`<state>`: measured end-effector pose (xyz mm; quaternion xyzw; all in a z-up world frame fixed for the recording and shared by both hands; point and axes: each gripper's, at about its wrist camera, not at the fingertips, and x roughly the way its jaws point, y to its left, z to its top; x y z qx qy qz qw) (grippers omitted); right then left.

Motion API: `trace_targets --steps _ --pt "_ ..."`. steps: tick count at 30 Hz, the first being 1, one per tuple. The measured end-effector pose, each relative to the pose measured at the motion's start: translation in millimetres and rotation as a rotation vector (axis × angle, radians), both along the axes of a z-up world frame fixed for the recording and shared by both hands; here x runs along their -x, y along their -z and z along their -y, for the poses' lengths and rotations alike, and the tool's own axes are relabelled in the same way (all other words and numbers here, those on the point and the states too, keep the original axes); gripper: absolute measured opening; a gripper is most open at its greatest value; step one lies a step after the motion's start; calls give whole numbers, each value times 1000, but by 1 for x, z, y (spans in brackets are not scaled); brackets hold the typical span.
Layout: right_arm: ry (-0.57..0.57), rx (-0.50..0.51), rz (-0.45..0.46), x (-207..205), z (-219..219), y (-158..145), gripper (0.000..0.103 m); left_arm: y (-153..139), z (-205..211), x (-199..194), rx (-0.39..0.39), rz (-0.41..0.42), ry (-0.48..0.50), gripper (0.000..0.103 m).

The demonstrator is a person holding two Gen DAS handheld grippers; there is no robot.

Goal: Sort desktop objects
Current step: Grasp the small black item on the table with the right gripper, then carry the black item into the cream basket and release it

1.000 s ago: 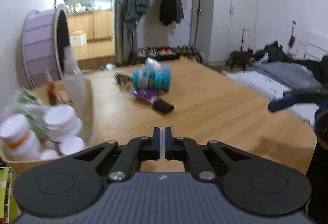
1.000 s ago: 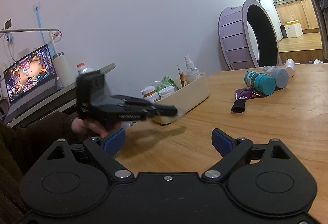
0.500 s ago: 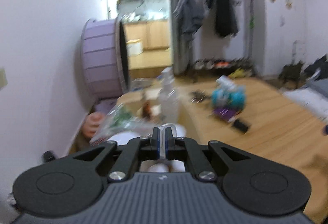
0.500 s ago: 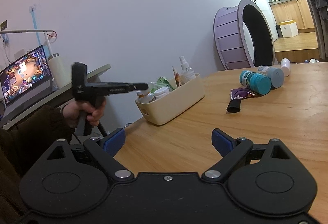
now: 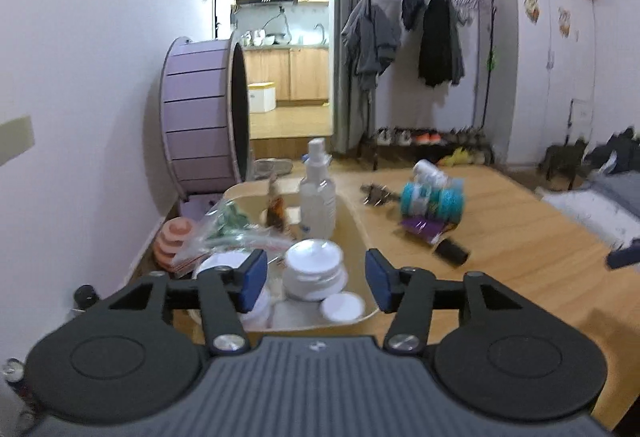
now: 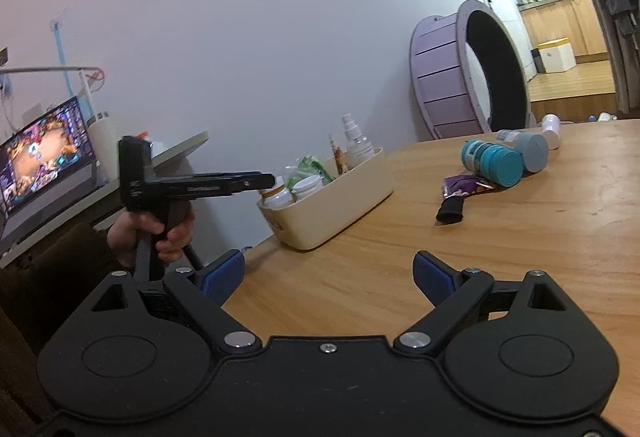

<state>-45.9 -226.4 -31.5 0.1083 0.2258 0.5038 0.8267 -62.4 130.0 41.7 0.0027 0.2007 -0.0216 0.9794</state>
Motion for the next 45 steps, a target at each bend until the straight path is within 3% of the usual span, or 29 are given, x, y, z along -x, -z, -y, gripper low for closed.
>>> trace_targets --steps 4,10,14,20,27,31,33,37,45 --pt "66 8 0 -11 4 -7 91 -1 20 -4 59 8 61 56" --pt "148 97 44 -36 0 -19 91 13 59 -29 135 -35 167 56" --pt "138 178 72 -60 -12 -23 91 23 68 -38 184 -46 207 56" --pt "86 288 52 -97 -50 -14 90 40 60 -41 204 -46 177 56" --pt "74 378 19 -126 -96 3 64 42 61 -30 166 -17 171 56" --pt "79 415 3 -139 -117 17 61 44 59 -26 183 -32 142 56" --pt "87 426 -6 -143 -121 24 59 44 59 -25 182 -32 149 56" --pt "101 447 -3 -147 -127 35 33 42 58 -21 184 -21 163 56" --pt "136 408 2 -145 -119 26 15 40 52 -18 204 -10 153 56"
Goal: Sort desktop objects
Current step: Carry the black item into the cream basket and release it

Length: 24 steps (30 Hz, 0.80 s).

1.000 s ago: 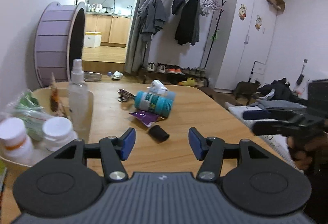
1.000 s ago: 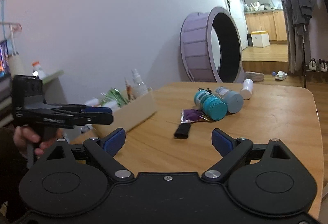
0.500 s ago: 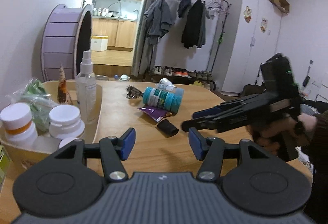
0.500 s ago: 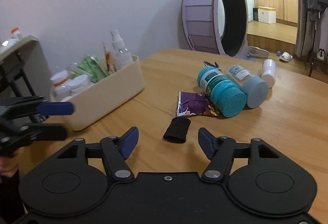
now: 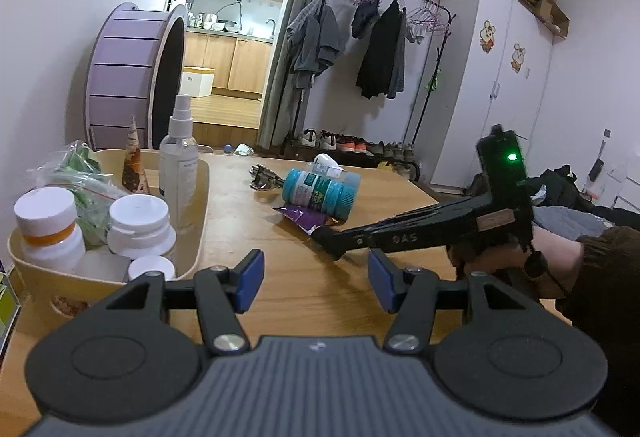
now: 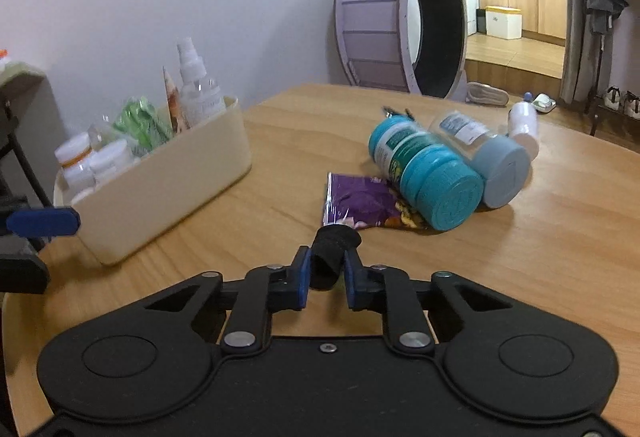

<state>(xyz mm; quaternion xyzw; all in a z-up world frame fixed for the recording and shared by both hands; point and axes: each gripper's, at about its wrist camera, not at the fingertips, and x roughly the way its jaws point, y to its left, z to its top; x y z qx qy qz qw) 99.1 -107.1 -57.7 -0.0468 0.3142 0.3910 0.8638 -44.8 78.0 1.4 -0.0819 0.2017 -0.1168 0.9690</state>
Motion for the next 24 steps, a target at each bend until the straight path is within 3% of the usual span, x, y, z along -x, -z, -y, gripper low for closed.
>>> trace_targets --steps 8,14,21,24 --pt "-30 -110 57 14 2 -44 13 -5 -3 7 3 30 -11 56" --pt "-158 -190 82 21 -32 -75 13 -11 -15 18 19 61 -50 56" --pt "-258 -178 57 15 -86 -70 14 -13 -28 20 40 59 -87 56" --pt "-275 -156 38 11 -99 -60 21 -14 -32 21 49 62 -92 56"
